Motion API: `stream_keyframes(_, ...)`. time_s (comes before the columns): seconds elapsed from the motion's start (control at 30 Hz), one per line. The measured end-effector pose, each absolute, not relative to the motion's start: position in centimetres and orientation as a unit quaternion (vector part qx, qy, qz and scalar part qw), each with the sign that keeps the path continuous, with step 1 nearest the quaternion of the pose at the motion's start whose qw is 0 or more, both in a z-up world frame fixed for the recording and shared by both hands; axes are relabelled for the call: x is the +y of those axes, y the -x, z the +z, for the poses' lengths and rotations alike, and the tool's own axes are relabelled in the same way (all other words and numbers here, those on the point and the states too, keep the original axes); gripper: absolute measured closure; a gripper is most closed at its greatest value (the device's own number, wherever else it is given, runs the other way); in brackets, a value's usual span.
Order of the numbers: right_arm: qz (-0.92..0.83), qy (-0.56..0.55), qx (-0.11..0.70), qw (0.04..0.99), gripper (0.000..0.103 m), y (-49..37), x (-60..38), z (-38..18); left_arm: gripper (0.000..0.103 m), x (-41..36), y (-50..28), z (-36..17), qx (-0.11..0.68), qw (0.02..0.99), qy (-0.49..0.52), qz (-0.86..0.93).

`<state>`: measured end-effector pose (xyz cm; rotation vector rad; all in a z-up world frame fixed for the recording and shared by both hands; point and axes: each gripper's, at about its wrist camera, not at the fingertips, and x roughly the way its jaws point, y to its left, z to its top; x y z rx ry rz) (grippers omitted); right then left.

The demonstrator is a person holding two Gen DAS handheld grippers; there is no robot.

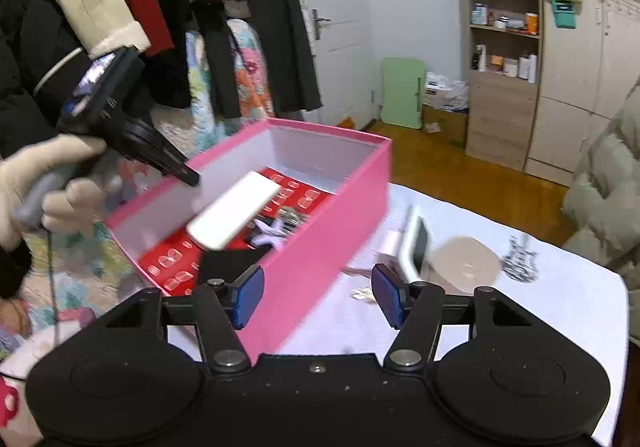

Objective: Organize rigid objects
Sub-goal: 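Lower the purple star into the pink box and release it, then grasp the standing white phone-like device with the right gripper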

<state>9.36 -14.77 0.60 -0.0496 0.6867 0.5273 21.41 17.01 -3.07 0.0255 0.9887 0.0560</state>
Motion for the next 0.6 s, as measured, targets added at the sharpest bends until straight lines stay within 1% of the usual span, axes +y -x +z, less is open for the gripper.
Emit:
stream_keyframes(0.13,0.235,0.018,0.344,0.909,0.036,-10.4,-16.6,-1.0,0.099,16.9,-21.7,-3.0,0.479,0.877,-0.011,0.036)
stream_keyframes(0.23,0.221,0.034,0.351,0.909,0.036,-11.4,-17.1,-1.8,0.099,16.7,-21.8,-3.0,0.481,0.876,-0.013,0.040)
stream_keyframes(0.37,0.247,0.039,0.367,0.896,0.036,-12.6,-17.3,-2.4,0.099,16.4,-21.7,-3.1,0.477,0.877,-0.026,0.043)
stream_keyframes(0.47,0.268,0.023,0.393,0.880,0.036,-13.9,-17.4,-3.5,0.098,16.2,-21.3,-3.2,0.468,0.882,-0.032,0.046)
stream_keyframes(0.6,0.255,0.071,0.379,0.887,0.036,-13.7,-16.6,-3.8,0.098,16.2,-20.8,-3.3,0.456,0.888,-0.030,0.045)
